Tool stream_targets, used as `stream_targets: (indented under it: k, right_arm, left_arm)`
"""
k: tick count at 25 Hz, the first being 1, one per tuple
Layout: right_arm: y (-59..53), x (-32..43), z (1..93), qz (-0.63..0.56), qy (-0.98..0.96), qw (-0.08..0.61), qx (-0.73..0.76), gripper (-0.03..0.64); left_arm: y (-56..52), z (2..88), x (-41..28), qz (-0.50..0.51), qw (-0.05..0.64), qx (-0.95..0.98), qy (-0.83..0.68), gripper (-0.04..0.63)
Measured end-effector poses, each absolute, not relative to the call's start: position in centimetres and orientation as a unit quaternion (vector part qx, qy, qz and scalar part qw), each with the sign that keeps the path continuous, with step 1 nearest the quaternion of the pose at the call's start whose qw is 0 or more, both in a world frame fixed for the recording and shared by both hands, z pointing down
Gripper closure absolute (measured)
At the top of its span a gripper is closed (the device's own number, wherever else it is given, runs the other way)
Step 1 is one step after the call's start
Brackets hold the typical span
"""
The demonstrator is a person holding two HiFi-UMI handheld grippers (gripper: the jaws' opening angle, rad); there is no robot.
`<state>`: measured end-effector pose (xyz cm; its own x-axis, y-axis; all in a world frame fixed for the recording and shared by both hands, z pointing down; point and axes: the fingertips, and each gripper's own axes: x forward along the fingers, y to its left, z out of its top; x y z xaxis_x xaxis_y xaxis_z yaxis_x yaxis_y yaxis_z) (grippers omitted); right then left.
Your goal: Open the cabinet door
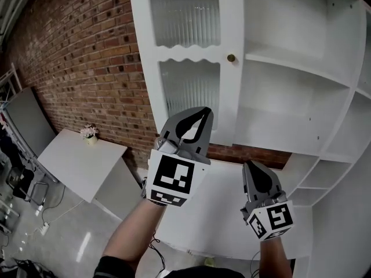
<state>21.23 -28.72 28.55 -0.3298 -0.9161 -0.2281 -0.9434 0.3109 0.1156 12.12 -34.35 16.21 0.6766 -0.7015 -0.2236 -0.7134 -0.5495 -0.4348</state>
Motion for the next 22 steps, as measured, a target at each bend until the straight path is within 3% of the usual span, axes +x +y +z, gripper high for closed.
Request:
stream_targets:
  k: [11,14,22]
  right_arm:
    - [-31.4,25.1,27.7,0.126,0.821,0.075,-0.552,0.614]
    - [-32.0,25.8,27.6,0.126,0.824,0.083,-0.546,0.614]
    - [-33.8,26.7,27.3,0.128,0.830,0.089,-0.536,0.614]
  left_arm:
    - [-39.2,9.5,17.2,-0.023,0.349,-0.823,0.448,0.584]
    - [-40.4,8.8,18.1,-0.048,0.370,-0.808,0.456,0.531]
    - [-42.7,8.0,20.0,-0.089,0.401,-0.787,0.460,0.489]
